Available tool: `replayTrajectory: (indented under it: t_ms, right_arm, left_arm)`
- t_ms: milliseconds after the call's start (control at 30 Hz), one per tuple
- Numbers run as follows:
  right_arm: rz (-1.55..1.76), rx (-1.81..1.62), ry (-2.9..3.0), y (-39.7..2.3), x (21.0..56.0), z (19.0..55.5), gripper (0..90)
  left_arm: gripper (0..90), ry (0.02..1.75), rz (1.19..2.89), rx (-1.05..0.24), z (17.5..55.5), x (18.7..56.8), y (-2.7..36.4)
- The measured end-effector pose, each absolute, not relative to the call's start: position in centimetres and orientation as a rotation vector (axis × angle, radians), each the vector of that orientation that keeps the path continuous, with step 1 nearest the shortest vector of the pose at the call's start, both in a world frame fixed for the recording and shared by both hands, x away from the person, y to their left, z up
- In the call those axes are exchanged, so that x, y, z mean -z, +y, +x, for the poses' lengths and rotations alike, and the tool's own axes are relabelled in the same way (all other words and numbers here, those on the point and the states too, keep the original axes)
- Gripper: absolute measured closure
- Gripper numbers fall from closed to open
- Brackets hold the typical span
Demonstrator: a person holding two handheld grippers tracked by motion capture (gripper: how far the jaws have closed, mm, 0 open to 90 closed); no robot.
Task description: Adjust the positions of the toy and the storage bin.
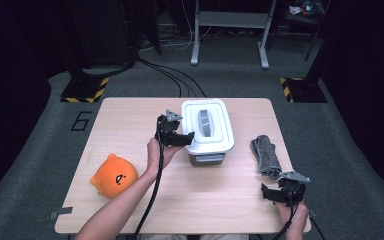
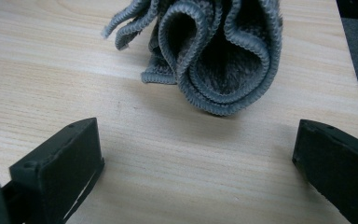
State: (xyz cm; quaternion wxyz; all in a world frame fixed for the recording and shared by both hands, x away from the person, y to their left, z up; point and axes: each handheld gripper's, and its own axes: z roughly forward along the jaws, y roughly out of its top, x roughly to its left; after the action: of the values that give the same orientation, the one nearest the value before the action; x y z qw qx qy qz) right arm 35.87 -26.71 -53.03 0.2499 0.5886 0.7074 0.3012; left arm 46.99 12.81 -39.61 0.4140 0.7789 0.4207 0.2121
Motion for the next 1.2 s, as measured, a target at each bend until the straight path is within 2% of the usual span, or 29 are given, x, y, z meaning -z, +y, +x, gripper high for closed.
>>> replayTrajectory:
  t_ms: [300, 367, 433, 667, 1000, 1200]
  right_arm:
    - [1.611, -0.819, 1.927, -26.7, 53.0, 35.9, 0.2]
    - [1.604, -0.82, 1.929, -26.7, 53.0, 35.9, 0.0]
    - [1.603, -0.82, 1.931, -26.7, 53.0, 35.9, 0.0]
    - [1.599, -0.822, 1.934, -26.8, 53.0, 36.0, 0.0]
    - [1.604, -0.821, 1.935, -26.7, 53.0, 36.0, 0.0]
    - [1.6, -0.819, 1.944, -26.7, 53.0, 35.9, 0.0]
  left_arm:
    - [11.3, 0.992, 2.0, -0.547, 43.2, 39.9, 13.6]
    - [10.7, 0.989, 2.008, -0.537, 42.4, 40.5, 13.8]
    - [5.9, 0.995, 2.024, -0.516, 41.5, 41.3, 13.8]
    - [1.6, 0.977, 2.094, -0.494, 38.3, 44.7, 14.0]
    - [0.0, 0.982, 2.213, -0.414, 35.6, 50.7, 14.6]
    - [0.0, 0.961, 2.25, -0.416, 35.1, 52.4, 14.4]
